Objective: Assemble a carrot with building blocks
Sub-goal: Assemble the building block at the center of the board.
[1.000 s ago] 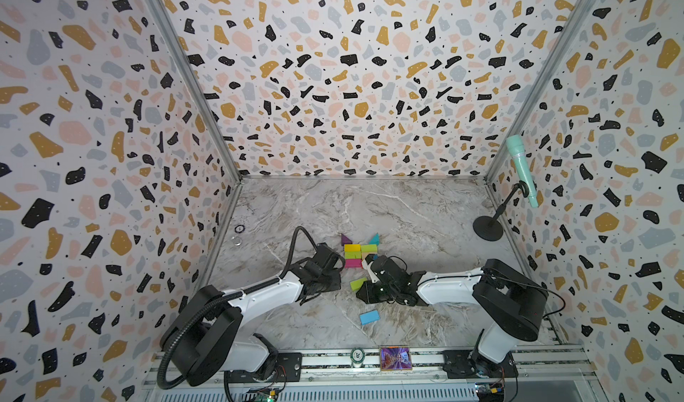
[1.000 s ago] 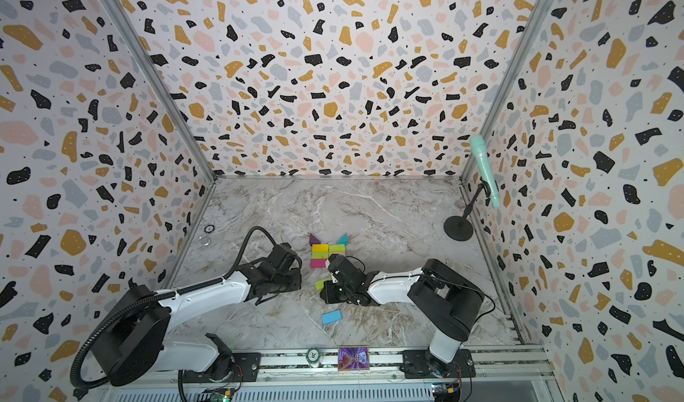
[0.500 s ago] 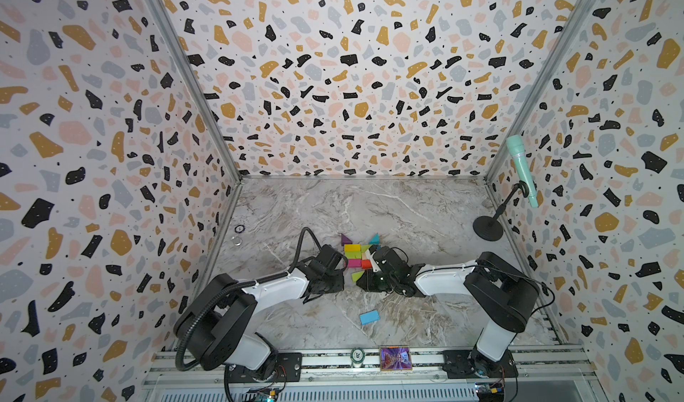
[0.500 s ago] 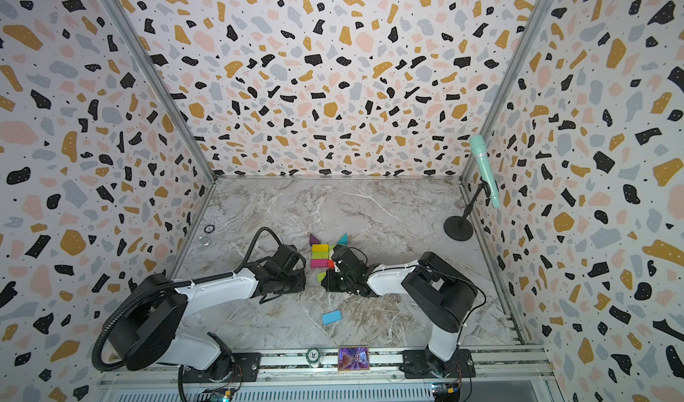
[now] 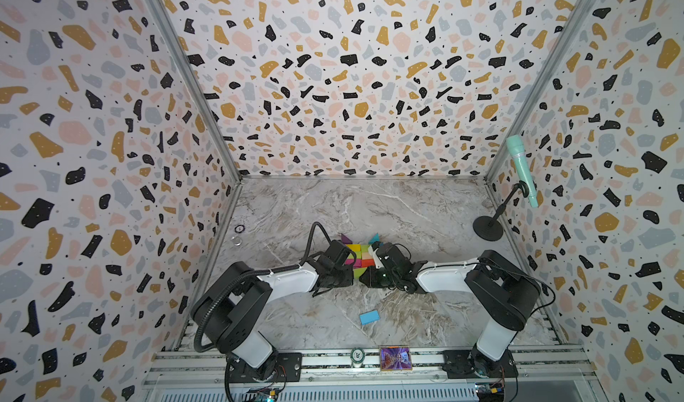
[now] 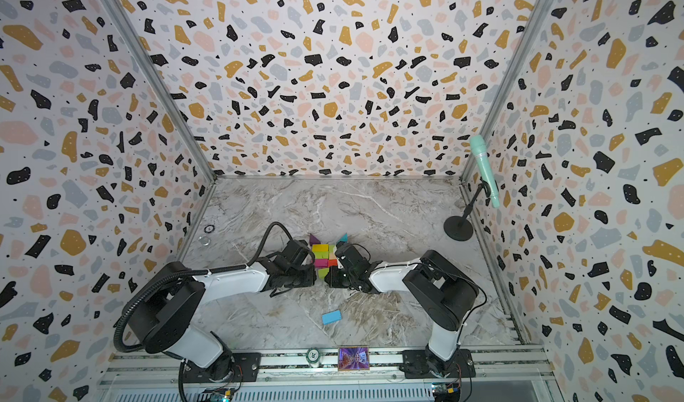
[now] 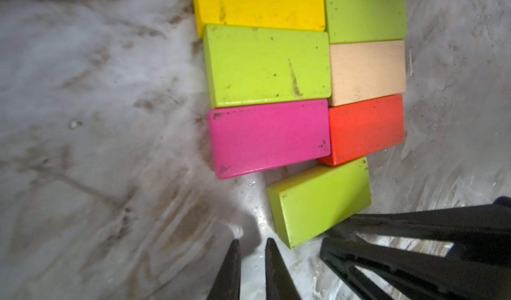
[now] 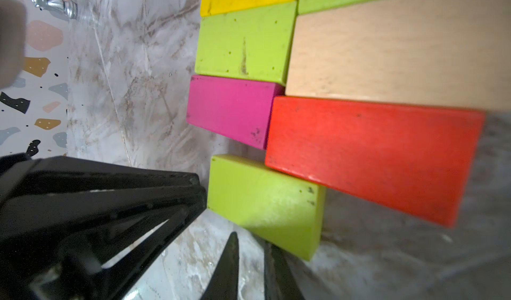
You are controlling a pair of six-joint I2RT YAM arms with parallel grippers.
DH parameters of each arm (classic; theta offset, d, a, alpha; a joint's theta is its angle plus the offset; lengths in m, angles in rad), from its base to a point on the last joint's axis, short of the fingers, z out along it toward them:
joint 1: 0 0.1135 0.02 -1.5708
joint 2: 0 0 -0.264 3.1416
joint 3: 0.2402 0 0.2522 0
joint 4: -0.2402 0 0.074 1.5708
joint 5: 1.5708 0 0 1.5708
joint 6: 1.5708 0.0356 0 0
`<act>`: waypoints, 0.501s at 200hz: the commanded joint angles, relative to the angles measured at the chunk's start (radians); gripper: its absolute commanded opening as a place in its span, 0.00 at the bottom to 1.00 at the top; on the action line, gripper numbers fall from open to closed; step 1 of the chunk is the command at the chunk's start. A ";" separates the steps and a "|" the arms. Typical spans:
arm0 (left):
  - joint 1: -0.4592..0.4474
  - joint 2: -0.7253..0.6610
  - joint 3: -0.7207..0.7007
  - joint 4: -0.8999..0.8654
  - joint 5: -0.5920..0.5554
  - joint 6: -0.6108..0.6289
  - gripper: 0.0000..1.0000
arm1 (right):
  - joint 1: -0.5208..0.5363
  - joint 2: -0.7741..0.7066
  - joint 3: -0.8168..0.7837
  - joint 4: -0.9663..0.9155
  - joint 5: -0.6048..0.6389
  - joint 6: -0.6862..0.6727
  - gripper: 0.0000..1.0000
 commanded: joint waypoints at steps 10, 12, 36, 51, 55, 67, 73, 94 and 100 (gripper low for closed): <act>-0.011 0.039 0.021 -0.013 0.004 -0.008 0.18 | -0.003 -0.013 -0.008 -0.012 0.006 -0.002 0.19; -0.010 0.040 0.021 -0.013 0.005 -0.010 0.18 | -0.004 -0.013 -0.008 -0.012 0.006 -0.001 0.19; -0.010 0.046 0.024 -0.013 -0.003 -0.009 0.18 | -0.006 -0.006 -0.005 -0.004 0.012 0.002 0.19; -0.010 0.041 0.022 -0.018 -0.021 -0.015 0.17 | -0.006 0.000 -0.003 0.000 0.016 0.002 0.19; -0.010 0.039 0.021 -0.017 -0.022 -0.015 0.17 | -0.005 0.003 -0.002 0.002 0.017 0.002 0.19; -0.010 0.031 0.020 -0.028 -0.039 -0.015 0.17 | -0.006 0.011 0.001 0.004 0.016 0.005 0.19; -0.010 0.025 0.019 -0.034 -0.047 -0.017 0.16 | -0.006 0.013 0.002 0.005 0.018 0.004 0.19; -0.008 -0.007 0.011 -0.046 -0.076 -0.021 0.16 | -0.009 0.022 0.003 0.010 0.018 0.006 0.19; -0.006 -0.015 0.008 -0.049 -0.086 -0.022 0.16 | -0.009 0.024 0.005 0.010 0.018 0.005 0.19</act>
